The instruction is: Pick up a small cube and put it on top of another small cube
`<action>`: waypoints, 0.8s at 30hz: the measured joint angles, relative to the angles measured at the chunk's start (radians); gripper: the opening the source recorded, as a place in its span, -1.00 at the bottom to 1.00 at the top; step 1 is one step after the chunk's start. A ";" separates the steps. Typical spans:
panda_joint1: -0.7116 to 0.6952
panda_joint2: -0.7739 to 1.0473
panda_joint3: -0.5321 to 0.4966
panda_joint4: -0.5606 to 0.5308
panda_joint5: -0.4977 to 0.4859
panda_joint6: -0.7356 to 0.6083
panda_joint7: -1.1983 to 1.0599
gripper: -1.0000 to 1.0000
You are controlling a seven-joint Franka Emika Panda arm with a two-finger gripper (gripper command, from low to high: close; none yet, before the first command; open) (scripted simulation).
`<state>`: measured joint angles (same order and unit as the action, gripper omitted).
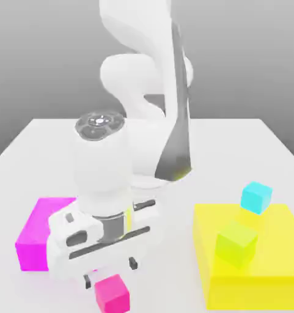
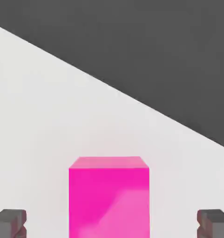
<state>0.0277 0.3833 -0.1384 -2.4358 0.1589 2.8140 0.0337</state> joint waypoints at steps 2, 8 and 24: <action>-0.018 0.055 0.021 0.011 0.018 0.043 -0.014 -1.00; -0.021 0.064 0.025 0.013 0.019 0.048 -0.016 -1.00; 0.309 -0.463 0.153 -0.011 -0.137 -0.449 0.341 -1.00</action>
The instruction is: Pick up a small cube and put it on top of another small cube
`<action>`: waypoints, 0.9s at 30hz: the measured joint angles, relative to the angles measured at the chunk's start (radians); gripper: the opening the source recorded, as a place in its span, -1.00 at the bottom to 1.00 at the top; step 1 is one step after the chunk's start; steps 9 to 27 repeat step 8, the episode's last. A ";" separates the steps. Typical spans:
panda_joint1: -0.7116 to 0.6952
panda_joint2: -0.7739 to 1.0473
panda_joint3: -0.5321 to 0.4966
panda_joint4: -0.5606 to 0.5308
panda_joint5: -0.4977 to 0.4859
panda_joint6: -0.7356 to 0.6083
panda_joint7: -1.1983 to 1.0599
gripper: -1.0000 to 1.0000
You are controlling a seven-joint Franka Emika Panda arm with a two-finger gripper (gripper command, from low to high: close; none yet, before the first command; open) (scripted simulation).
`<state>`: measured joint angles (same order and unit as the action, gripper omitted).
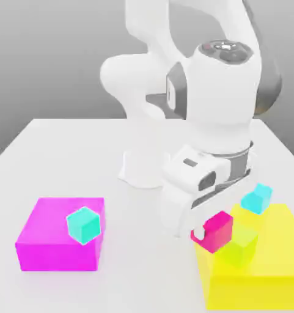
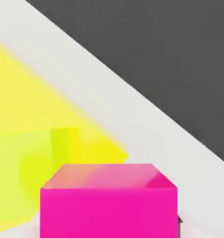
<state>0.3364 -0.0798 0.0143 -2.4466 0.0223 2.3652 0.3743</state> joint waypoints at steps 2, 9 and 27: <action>0.008 0.017 0.006 -0.014 -0.012 0.031 0.026 -1.00; 0.012 0.087 0.006 -0.041 -0.018 0.129 0.036 1.00; 0.012 0.087 0.006 -0.041 -0.018 0.129 0.036 1.00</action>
